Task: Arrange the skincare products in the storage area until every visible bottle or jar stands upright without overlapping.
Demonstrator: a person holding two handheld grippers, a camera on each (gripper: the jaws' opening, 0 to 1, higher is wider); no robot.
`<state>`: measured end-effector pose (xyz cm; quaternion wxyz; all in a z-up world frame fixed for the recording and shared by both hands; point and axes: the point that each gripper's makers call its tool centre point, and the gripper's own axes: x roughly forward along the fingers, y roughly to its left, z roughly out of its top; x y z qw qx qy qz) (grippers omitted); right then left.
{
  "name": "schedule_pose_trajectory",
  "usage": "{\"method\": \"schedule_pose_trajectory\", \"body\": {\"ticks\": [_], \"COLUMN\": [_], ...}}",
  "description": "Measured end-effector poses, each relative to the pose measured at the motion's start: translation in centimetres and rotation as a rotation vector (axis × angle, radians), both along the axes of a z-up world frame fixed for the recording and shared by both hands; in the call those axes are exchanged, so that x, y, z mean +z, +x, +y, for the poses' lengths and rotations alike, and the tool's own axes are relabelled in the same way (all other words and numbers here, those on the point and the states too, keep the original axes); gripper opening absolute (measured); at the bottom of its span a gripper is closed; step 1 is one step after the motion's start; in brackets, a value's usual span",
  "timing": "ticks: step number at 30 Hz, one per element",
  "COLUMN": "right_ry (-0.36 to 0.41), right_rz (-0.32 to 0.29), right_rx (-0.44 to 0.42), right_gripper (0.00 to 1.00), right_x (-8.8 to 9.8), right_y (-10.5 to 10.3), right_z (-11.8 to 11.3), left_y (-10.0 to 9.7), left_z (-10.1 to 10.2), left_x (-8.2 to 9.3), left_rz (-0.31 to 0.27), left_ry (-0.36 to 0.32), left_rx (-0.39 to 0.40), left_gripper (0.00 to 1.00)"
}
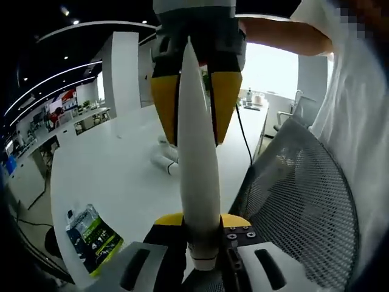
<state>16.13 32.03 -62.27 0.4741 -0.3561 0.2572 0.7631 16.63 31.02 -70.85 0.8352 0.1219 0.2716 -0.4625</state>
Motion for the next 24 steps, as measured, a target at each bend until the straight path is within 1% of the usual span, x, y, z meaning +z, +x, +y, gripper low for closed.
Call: {"method": "schedule_pose_trajectory", "body": {"ticks": [3,6,8,11,12,14,16,17,18,19,20,21,24], "right_ry": [-0.009,-0.018,-0.020,-0.035,-0.040,-0.044,-0.052,-0.055,-0.081,-0.089,-0.102,-0.110,-0.141], "right_rz": [-0.013,-0.029,-0.052,-0.059,-0.062,-0.072,-0.088,-0.092,-0.110,-0.114,-0.129,-0.138,-0.168], "right_rx": [0.001,0.004,0.009,-0.013,-0.020,-0.028,-0.037,-0.037,-0.039,-0.037,-0.034,-0.034,-0.030], "right_gripper": [0.08,0.06,0.06,0.06,0.06,0.05,0.05,0.05,0.05,0.05,0.05,0.05,0.06], "right_x": [0.0,-0.1,-0.3,-0.5,-0.5,-0.6,-0.7,-0.7,-0.8,-0.9,-0.9,-1.0,-1.3], "right_y": [-0.1,-0.1,0.0,0.6,0.8,1.2,2.0,2.2,3.0,3.2,3.9,4.3,6.1], "right_z": [-0.3,-0.6,-0.6,-0.5,-0.5,-0.5,-0.6,-0.7,-1.1,-1.3,-1.6,-1.8,-2.6], "left_y": [0.0,0.1,0.4,0.9,1.1,1.5,2.0,1.7,1.6,1.4,1.4,1.4,1.5], "left_z": [-0.3,-0.5,-0.4,-0.1,0.0,0.2,1.3,2.0,2.5,2.8,2.6,2.3,2.4], "left_x": [-0.2,-0.5,-0.7,-0.8,-1.0,-1.3,-2.0,-3.0,-3.5,-4.1,-4.1,-3.9,-3.6], "left_rz": [0.002,-0.024,-0.030,-0.046,-0.026,-0.018,-0.010,0.010,0.022,0.028,0.030,0.023,0.011], "left_ry": [-0.002,0.019,0.034,0.049,0.045,0.051,0.114,0.188,0.232,0.278,0.275,0.256,0.252], "left_rx": [-0.012,-0.022,-0.006,0.014,0.045,0.065,0.118,0.107,0.113,0.098,0.095,0.092,0.093], "left_gripper": [0.19,0.21,0.21,0.22,0.22,0.22,0.22,0.21,0.19,0.18,0.18,0.19,0.19]}}
